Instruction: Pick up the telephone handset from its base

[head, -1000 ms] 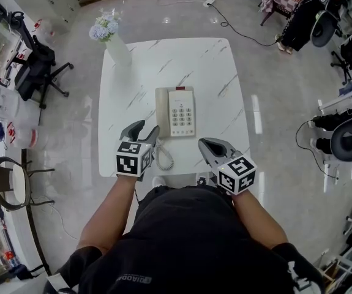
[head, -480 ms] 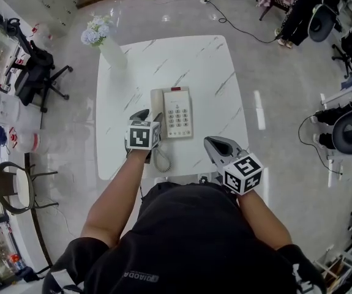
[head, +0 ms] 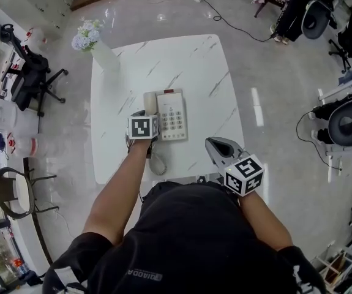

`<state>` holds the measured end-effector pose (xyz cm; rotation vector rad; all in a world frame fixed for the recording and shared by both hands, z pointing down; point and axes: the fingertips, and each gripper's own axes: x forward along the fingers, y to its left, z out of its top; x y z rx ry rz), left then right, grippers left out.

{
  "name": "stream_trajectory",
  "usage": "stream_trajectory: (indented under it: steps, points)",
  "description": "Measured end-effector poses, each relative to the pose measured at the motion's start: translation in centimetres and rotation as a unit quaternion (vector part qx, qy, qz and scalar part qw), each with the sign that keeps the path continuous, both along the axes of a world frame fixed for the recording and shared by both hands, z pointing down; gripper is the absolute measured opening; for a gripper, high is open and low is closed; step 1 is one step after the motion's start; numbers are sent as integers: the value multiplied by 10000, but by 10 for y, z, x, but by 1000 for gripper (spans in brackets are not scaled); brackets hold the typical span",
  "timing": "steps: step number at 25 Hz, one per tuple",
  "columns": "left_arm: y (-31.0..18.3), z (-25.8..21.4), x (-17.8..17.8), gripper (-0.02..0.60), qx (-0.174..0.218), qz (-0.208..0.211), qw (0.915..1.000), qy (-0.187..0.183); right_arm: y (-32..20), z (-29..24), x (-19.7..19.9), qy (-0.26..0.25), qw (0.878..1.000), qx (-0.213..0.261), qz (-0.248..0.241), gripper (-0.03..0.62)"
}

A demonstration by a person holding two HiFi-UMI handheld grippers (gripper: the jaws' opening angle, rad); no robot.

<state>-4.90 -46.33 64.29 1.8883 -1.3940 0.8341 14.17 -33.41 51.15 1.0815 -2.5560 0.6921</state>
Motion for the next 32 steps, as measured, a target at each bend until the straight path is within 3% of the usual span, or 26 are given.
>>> stream_trajectory:
  steps: [9,18,25,32]
  points:
    - [-6,17,1,259,-336,-157,9993,15,-1,6,2,26,10000,-62,42,2]
    - [-9,19,2,264,-371,-146,9991,-120,-1,9,6,55,9998,-101,133,1]
    - [-7,17,1,247,-475,-212,9983,255,5,9,4,27,9998,-100,182,2]
    - [0,5,10,236,-341,104,9991,225,11,6,1,2,9997,-34,243,1]
